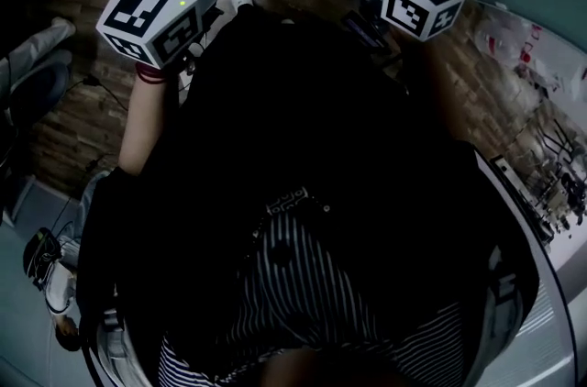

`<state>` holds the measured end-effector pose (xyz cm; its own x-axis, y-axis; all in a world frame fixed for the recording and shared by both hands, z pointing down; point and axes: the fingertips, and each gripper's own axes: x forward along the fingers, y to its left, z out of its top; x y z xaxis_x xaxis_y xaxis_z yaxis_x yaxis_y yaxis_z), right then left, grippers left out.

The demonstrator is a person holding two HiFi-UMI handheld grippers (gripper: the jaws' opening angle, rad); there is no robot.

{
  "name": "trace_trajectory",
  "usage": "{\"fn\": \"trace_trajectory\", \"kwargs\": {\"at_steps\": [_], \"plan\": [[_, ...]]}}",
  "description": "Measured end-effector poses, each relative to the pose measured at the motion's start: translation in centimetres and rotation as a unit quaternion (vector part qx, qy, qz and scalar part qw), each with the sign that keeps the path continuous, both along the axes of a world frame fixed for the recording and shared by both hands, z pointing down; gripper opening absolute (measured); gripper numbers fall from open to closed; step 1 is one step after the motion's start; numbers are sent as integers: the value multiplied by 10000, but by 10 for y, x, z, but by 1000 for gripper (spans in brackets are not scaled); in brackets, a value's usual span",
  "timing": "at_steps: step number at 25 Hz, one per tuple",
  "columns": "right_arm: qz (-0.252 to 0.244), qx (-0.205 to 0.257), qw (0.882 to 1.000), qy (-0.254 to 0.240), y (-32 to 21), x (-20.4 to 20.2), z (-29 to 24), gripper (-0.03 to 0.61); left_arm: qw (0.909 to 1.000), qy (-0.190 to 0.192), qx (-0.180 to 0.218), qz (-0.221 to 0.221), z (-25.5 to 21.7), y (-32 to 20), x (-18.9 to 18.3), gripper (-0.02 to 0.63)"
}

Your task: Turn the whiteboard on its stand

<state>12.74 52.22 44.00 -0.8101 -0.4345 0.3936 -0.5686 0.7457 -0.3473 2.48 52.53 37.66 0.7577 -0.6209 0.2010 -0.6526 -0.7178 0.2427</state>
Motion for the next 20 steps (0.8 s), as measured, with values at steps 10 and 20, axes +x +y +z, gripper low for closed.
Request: {"fn": "trace_trajectory", "kwargs": {"at_steps": [10,20], "plan": [[53,123,9998,135,-33,-53,-27,2,9975,620,76,330,-23,-54,-25,0],[290,305,9991,-105,-77,-110,-32,2,9971,117,54,750,8,-92,-66,0]]}}
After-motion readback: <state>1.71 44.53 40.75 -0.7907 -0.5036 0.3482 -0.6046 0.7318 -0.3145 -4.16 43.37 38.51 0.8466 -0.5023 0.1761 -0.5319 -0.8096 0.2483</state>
